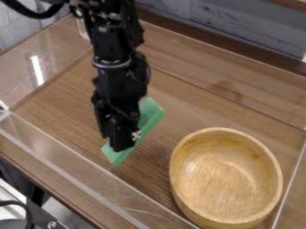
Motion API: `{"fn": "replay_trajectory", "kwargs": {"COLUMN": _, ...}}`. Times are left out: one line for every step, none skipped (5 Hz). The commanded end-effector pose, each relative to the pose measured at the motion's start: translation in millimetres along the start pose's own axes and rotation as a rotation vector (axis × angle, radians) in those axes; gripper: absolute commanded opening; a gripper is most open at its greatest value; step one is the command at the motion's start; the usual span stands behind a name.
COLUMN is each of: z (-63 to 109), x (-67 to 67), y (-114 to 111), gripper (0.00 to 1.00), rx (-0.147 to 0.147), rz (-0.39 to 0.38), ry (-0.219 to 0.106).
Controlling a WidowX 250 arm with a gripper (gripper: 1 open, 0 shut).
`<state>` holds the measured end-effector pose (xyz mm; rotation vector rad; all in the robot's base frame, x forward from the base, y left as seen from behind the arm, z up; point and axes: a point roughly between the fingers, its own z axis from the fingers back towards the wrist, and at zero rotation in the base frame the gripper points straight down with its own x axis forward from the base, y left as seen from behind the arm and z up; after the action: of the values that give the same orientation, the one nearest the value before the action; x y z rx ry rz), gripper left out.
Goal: Put the green block in the brown bowl
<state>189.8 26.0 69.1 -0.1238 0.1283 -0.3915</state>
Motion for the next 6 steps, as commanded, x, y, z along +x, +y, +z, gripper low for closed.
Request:
{"fn": "replay_trajectory", "kwargs": {"z": 23.0, "x": 8.4, "y": 8, "gripper": 0.0, "rx": 0.04, "rz": 0.009, "ry": -0.063}}
{"fn": "replay_trajectory", "kwargs": {"z": 30.5, "x": 11.6, "y": 11, "gripper": 0.0, "rx": 0.056, "rz": 0.011, "ry": -0.076}}
{"fn": "replay_trajectory", "kwargs": {"z": 40.1, "x": 17.1, "y": 11, "gripper": 0.0, "rx": 0.076, "rz": 0.018, "ry": -0.097}}
{"fn": "replay_trajectory", "kwargs": {"z": 49.2, "x": 25.2, "y": 13, "gripper": 0.0, "rx": 0.094, "rz": 0.028, "ry": -0.12}}
{"fn": "replay_trajectory", "kwargs": {"z": 56.3, "x": 36.6, "y": 16, "gripper": 0.0, "rx": 0.11, "rz": 0.041, "ry": -0.145}}
{"fn": "replay_trajectory", "kwargs": {"z": 64.0, "x": 49.6, "y": 17, "gripper": 0.0, "rx": 0.138, "rz": 0.05, "ry": -0.173}}
